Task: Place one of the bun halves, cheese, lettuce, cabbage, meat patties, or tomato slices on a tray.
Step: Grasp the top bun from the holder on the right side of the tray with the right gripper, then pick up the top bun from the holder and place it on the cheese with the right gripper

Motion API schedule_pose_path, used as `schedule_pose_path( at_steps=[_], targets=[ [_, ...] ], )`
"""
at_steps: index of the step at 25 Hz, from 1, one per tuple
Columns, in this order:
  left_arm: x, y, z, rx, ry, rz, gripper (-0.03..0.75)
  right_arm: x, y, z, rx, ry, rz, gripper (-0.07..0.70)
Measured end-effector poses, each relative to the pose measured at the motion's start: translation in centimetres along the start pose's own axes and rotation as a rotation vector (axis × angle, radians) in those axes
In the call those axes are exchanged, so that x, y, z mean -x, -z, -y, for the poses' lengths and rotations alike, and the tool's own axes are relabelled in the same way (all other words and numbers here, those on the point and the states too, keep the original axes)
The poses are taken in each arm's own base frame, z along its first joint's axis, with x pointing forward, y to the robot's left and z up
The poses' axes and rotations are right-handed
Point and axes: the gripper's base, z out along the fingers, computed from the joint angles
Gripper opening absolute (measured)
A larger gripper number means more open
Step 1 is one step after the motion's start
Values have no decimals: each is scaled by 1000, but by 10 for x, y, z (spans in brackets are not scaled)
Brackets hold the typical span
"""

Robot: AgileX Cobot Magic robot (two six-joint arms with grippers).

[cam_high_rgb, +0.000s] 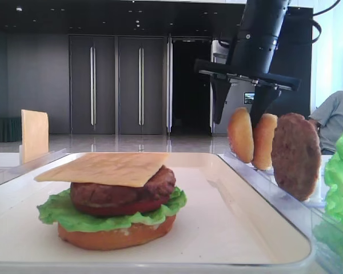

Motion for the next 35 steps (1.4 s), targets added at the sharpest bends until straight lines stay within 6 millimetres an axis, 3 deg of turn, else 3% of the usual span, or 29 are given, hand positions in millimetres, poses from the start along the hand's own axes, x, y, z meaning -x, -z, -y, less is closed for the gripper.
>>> schedule_pose_path(
  at_steps=[3, 11, 26, 35],
  targets=[
    [0, 0, 0, 0, 0, 0, 282, -2, -12, 1, -2, -4, -32, 430],
    [0, 0, 0, 0, 0, 0, 282, -3, -13, 3, -23, 4, -53, 273],
    [0, 0, 0, 2, -1, 0, 282, -5, -12, 3, -25, 11, -68, 265],
    [0, 0, 0, 3, -1, 0, 282, -10, 24, -12, -14, 48, -33, 264]
  ],
)
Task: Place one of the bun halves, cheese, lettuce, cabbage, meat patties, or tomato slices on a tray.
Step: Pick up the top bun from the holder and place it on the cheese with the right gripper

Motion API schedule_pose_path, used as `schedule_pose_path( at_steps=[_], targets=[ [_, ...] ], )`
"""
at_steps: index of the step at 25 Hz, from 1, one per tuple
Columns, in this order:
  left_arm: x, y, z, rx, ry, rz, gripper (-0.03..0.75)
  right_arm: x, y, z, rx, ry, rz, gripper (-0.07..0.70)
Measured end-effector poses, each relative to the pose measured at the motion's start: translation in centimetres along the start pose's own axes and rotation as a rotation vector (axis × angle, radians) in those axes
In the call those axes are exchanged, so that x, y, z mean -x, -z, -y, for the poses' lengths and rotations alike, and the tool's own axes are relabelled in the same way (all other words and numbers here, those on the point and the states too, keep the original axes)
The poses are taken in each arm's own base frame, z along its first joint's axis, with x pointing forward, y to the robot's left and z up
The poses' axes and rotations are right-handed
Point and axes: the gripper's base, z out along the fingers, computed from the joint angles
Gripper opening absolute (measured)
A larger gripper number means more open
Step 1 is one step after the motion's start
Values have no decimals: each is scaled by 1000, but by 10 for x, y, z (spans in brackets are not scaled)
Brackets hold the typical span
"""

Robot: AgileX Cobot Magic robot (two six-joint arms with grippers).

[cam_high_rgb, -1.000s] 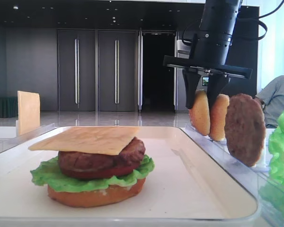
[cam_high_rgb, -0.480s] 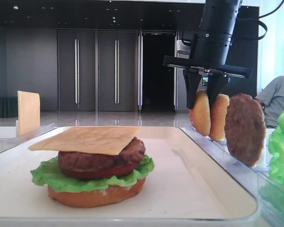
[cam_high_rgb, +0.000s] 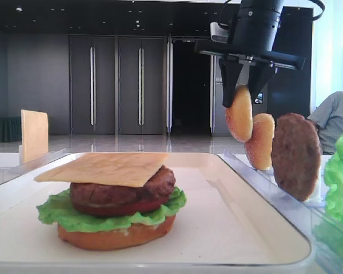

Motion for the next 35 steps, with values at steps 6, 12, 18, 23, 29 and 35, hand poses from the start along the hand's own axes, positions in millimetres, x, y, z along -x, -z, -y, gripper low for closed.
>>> schedule_pose_path(
  at_steps=[6, 12, 18, 23, 29, 35],
  targets=[
    [0, 0, 0, 1, 0, 0, 282, -6, 26, -12, 15, 27, 29, 262],
    [0, 0, 0, 2, -1, 0, 282, -9, 40, -18, 31, 37, 53, 262],
    [0, 0, 0, 2, -1, 0, 282, -9, 40, -18, 32, 36, 51, 261],
    [0, 0, 0, 3, -1, 0, 282, -11, 43, -22, 69, -2, 47, 262],
    [0, 0, 0, 3, -1, 0, 282, -24, 71, -31, 90, -16, 87, 262],
    [0, 0, 0, 3, -1, 0, 282, -62, 88, -34, 89, -39, 47, 262]
  ],
)
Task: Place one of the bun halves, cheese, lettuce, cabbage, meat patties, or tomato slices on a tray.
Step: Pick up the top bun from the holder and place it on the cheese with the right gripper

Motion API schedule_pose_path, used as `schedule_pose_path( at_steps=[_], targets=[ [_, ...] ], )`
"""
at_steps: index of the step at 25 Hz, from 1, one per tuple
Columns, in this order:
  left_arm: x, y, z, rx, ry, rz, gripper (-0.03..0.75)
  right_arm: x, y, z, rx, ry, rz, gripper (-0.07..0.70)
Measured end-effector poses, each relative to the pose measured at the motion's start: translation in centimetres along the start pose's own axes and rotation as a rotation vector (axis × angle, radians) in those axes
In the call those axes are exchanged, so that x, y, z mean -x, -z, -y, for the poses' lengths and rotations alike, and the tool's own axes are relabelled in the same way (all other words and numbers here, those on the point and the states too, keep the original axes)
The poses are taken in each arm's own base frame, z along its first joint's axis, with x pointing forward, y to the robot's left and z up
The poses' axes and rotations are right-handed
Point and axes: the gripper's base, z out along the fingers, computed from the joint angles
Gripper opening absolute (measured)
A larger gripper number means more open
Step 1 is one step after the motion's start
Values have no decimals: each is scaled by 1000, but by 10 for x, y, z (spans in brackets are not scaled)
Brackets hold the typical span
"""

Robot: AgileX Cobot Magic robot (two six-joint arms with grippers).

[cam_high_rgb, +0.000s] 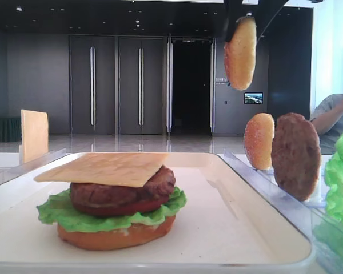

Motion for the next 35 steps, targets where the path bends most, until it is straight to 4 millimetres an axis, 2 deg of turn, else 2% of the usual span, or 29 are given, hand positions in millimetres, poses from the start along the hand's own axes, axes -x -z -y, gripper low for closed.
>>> schedule_pose_path(
  at_steps=[3, 11, 20, 23, 29, 35],
  targets=[
    [0, 0, 0, 0, 0, 0, 282, -23, 3, -5, -10, 0, -36, 262],
    [0, 0, 0, 0, 0, 0, 282, -86, 10, -34, -14, 63, -103, 262],
    [0, 0, 0, 0, 0, 0, 282, -150, 1, -49, -12, 145, -230, 261],
    [0, 0, 0, 0, 0, 0, 282, -161, -1, -50, 6, 145, -262, 261],
    [0, 0, 0, 1, 0, 0, 282, -165, -7, -49, 26, 149, -265, 260],
    [0, 0, 0, 1, 0, 0, 282, -165, -5, -69, 264, 253, -241, 260]
  ],
)
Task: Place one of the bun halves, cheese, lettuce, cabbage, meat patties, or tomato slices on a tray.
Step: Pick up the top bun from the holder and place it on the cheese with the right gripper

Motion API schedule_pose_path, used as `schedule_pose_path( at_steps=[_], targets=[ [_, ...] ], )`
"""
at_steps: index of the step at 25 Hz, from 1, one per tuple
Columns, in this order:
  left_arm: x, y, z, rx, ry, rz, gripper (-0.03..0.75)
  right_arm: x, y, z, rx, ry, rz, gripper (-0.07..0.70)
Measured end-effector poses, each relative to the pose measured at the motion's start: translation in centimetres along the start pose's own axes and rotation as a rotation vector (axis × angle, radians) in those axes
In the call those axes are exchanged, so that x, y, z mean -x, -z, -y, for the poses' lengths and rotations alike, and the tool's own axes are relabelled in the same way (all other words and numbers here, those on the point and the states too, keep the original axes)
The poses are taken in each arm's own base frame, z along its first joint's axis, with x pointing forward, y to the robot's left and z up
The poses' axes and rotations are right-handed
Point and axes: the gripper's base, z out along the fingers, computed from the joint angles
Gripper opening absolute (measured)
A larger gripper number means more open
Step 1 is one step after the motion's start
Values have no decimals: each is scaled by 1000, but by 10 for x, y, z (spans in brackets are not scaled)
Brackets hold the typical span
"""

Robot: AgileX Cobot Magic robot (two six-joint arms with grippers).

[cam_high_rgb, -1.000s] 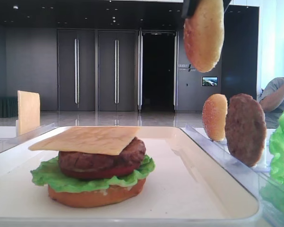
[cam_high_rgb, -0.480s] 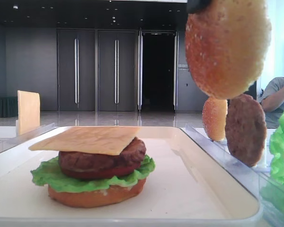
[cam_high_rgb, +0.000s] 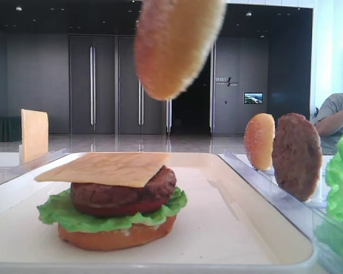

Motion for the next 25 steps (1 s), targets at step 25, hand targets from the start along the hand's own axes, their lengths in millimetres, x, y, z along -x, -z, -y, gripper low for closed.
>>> schedule_pose_path(
  at_steps=[25],
  targets=[
    [0, 0, 0, 0, 0, 0, 282, 14, -33, 47, 779, 23, 270, 260]
  ],
)
